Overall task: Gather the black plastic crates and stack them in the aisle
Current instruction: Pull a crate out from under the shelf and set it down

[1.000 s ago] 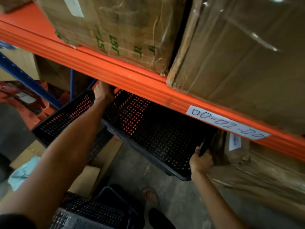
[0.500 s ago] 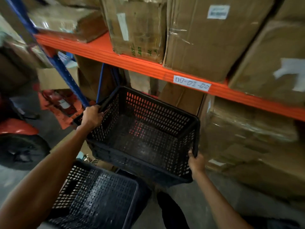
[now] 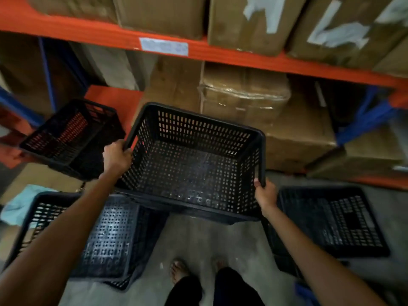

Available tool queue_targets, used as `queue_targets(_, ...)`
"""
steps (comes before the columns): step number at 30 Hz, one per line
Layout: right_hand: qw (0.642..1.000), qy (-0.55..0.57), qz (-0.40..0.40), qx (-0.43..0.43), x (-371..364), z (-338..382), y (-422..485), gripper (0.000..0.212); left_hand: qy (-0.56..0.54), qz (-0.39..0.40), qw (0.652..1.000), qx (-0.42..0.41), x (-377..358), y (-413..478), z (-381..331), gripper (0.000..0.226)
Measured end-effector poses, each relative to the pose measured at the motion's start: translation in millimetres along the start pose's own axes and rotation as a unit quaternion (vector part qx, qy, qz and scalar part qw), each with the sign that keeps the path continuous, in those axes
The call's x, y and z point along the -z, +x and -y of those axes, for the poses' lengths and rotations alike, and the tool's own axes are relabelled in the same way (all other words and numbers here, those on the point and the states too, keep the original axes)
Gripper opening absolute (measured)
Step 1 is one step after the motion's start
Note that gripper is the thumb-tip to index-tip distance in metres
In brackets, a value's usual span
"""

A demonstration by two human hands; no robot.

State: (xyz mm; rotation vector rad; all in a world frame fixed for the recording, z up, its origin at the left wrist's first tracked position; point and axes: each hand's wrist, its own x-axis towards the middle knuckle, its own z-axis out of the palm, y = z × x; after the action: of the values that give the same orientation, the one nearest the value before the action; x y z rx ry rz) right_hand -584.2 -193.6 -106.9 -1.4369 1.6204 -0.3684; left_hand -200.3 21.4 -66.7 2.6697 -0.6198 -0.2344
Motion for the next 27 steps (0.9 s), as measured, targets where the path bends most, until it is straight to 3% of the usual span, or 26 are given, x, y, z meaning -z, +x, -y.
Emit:
queue_targets(6,0.994,-0.106,0.014,-0.025,57.2,-71.4,53.2,0.050,0.031,0.084,0.995,0.048,-100.4,-56.2,-27.6,0.033)
queue_targets(11,0.988,-0.148,0.035,-0.035,54.3,-155.7,79.8,0.045,0.058,0.136,0.985,0.085,-186.7,-100.2,-5.5,0.031)
queue_targets(20,0.973,-0.221,0.052,-0.040,-35.6,-322.9,138.7,0.041,0.103,0.203,0.962,0.154,-363.1,-129.7,79.6,0.029)
queue_targets(24,0.960,-0.279,0.019,-0.017,-81.1,-384.6,167.2,0.045,0.123,0.202,0.961,0.144,-439.1,-118.1,109.5,0.032)
queue_targets(27,0.959,-0.282,-0.009,0.012,-110.9,-422.8,189.2,0.044,0.125,0.159,0.972,0.122,-487.2,-118.7,127.8,0.029)
